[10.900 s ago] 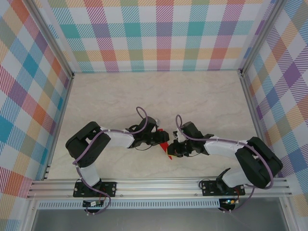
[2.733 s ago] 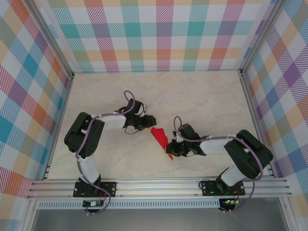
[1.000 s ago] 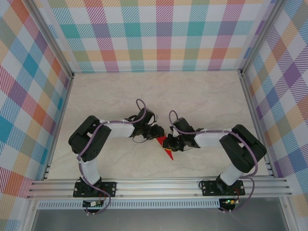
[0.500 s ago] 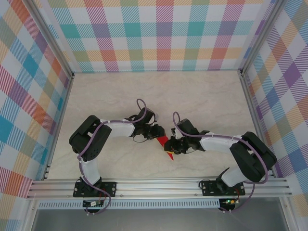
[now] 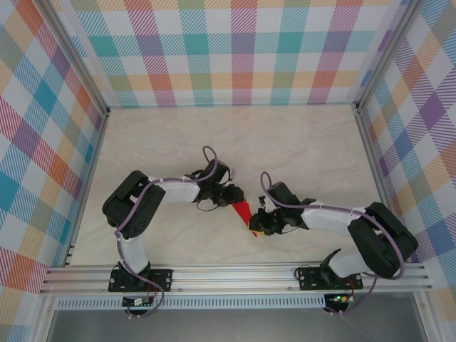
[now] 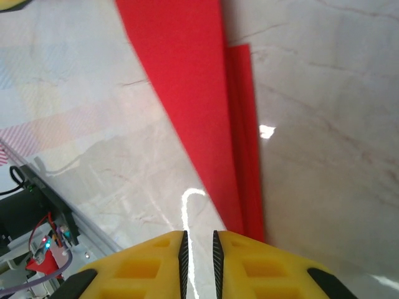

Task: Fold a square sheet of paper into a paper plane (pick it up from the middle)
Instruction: Fold the wing for the fifth time at the center of the table.

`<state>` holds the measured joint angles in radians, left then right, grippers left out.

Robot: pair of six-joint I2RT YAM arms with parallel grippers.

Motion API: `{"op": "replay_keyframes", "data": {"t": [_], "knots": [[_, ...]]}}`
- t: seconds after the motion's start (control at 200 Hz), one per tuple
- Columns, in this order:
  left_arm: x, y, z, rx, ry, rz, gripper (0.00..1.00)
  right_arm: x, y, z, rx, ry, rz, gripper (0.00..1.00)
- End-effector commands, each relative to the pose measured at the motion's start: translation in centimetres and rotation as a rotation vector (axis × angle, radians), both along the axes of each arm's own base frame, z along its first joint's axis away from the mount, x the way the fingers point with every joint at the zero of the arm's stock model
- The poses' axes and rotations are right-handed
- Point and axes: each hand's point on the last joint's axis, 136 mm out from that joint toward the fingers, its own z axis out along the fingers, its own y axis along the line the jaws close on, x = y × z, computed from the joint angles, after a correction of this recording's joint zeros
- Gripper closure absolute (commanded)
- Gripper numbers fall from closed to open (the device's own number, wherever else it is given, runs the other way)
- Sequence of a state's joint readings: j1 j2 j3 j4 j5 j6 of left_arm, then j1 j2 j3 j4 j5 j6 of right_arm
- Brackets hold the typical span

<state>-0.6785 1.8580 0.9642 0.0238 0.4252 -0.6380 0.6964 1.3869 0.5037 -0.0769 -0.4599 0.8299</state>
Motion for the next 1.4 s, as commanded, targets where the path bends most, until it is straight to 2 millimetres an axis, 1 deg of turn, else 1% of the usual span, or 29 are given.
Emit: {"op": "replay_keyframes", "data": {"t": [0.0, 0.18, 0.26, 0.345, 0.515, 0.57, 0.655, 0.77, 0.885, 0.98, 1.135, 1.24, 1.395], "knots": [[-0.9, 1.6, -3.3, 0.107, 0.053, 0.007, 0.71, -1.4, -0.4, -0.3, 0.014, 0.034, 0.031, 0.79], [-0.9, 1.5, -3.3, 0.102, 0.058, 0.006, 0.71, -2.5, -2.0, -3.2, -0.084, 0.096, 0.014, 0.80], [-0.9, 1.5, -3.2, 0.100, 0.055, 0.004, 0.71, -2.6, -2.5, -3.6, -0.112, 0.101, 0.006, 0.80], [-0.8, 1.4, -3.1, 0.099, 0.055, 0.004, 0.71, -2.2, -2.2, -2.7, -0.097, 0.080, 0.007, 0.80], [-0.9, 1.5, -3.1, 0.102, 0.054, -0.001, 0.70, -0.1, -0.4, 0.8, -0.019, -0.023, 0.015, 0.79], [-0.9, 1.5, -3.1, 0.103, 0.054, -0.003, 0.70, 0.7, 0.2, 1.5, -0.002, -0.044, 0.011, 0.79], [-0.9, 1.5, -3.1, 0.102, 0.053, -0.005, 0.70, 2.0, 1.3, 2.0, 0.020, -0.053, -0.001, 0.80], [-0.9, 1.4, -3.0, 0.102, 0.051, -0.004, 0.70, 3.4, 2.3, 1.1, 0.017, -0.038, -0.018, 0.81], [-0.9, 1.4, -2.9, 0.100, 0.051, -0.005, 0.69, 4.1, 2.5, -0.6, -0.008, -0.009, -0.035, 0.82], [-0.8, 1.4, -2.6, 0.100, 0.043, -0.011, 0.68, 3.7, 1.9, -2.1, -0.049, 0.020, -0.043, 0.83], [-0.4, 1.6, -2.1, 0.116, 0.012, -0.015, 0.64, 2.4, 0.7, -3.6, -0.089, 0.057, -0.044, 0.85], [0.3, 2.0, -1.9, 0.135, -0.009, -0.012, 0.63, 1.7, 0.1, -4.2, -0.093, 0.072, -0.047, 0.86], [1.9, 3.0, -1.9, 0.126, -0.034, 0.027, 0.61, 1.3, -0.1, -4.5, -0.094, 0.080, -0.042, 0.87]]}}
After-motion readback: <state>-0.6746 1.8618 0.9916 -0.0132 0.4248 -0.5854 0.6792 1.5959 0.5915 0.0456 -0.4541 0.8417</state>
